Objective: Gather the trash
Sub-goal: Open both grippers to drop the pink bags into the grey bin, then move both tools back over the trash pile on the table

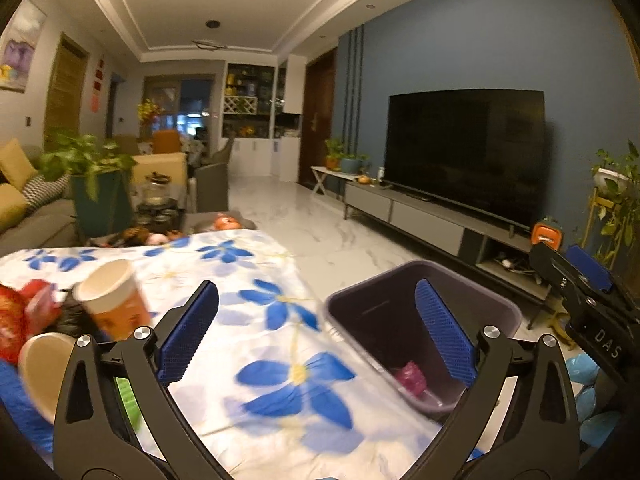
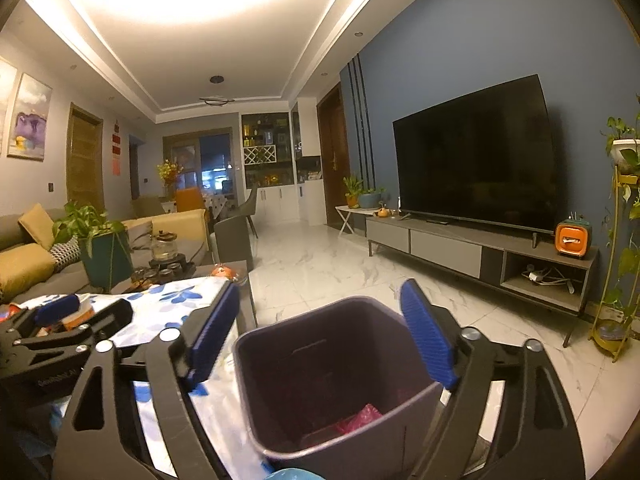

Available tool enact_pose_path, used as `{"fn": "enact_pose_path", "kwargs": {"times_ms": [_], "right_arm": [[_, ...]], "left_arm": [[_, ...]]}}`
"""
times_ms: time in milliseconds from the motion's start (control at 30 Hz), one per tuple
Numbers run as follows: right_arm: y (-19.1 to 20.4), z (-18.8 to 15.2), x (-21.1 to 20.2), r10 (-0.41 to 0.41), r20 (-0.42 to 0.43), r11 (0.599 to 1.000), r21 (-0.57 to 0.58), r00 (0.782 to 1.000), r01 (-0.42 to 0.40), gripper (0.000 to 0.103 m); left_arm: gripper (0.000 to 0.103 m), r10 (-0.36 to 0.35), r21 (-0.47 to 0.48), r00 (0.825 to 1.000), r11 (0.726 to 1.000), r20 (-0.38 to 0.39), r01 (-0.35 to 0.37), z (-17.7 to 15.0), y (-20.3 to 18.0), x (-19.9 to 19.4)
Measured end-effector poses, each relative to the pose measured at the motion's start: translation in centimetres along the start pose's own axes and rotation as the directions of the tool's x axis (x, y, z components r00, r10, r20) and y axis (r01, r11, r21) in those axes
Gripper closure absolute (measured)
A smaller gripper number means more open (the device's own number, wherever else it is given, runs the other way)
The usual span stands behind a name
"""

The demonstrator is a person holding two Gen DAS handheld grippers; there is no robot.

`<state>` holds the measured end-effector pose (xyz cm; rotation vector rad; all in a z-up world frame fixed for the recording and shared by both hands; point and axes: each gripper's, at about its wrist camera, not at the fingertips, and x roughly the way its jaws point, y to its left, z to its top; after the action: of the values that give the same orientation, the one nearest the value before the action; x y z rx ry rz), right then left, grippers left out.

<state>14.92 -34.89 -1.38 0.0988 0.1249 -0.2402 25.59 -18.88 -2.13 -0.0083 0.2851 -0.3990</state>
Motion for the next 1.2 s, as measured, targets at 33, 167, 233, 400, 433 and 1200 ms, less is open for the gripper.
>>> {"fn": "enact_pose_path", "kwargs": {"times_ms": [33, 167, 233, 400, 433, 1200], "right_arm": [[0.1, -0.1, -0.4, 0.002, -0.002, 1.0, 0.0, 1.0, -0.002, 0.017], [0.9, -0.4, -2.1, 0.02, -0.016, 1.0, -0.002, 1.0, -0.02, 0.013], [1.9, -0.6, -3.1, 0.029, -0.02, 1.0, -0.008, 0.999, -0.029, 0.009], [3.7, -1.2, -5.1, 0.07, -0.022, 0.997, -0.008, 0.997, -0.071, 0.009], [4.2, -1.3, -5.4, 0.084, -0.023, 0.996, -0.007, 0.996, -0.084, 0.009], [16.6, -3.5, -8.3, 0.321, -0.069, 0.943, -0.071, 0.944, -0.326, 0.009]], "left_arm": [[0.006, 0.019, 0.009, 1.0, 1.0, 0.0, -0.019, -0.2, 0.3, -0.8], [0.006, 0.084, 0.009, 0.996, 0.996, 0.002, -0.084, -1.0, 1.7, -3.7], [0.006, 0.115, -0.009, 0.993, 0.993, 0.003, -0.115, -1.6, 3.0, -5.6], [0.006, 0.228, -0.058, 0.973, 0.972, 0.023, -0.226, -2.8, 6.4, -9.8], [0.006, 0.25, -0.065, 0.968, 0.967, 0.026, -0.248, -2.9, 7.0, -10.5], [0.006, 0.529, -0.125, 0.849, 0.841, -0.013, -0.526, -7.9, 18.9, -21.7]]}}
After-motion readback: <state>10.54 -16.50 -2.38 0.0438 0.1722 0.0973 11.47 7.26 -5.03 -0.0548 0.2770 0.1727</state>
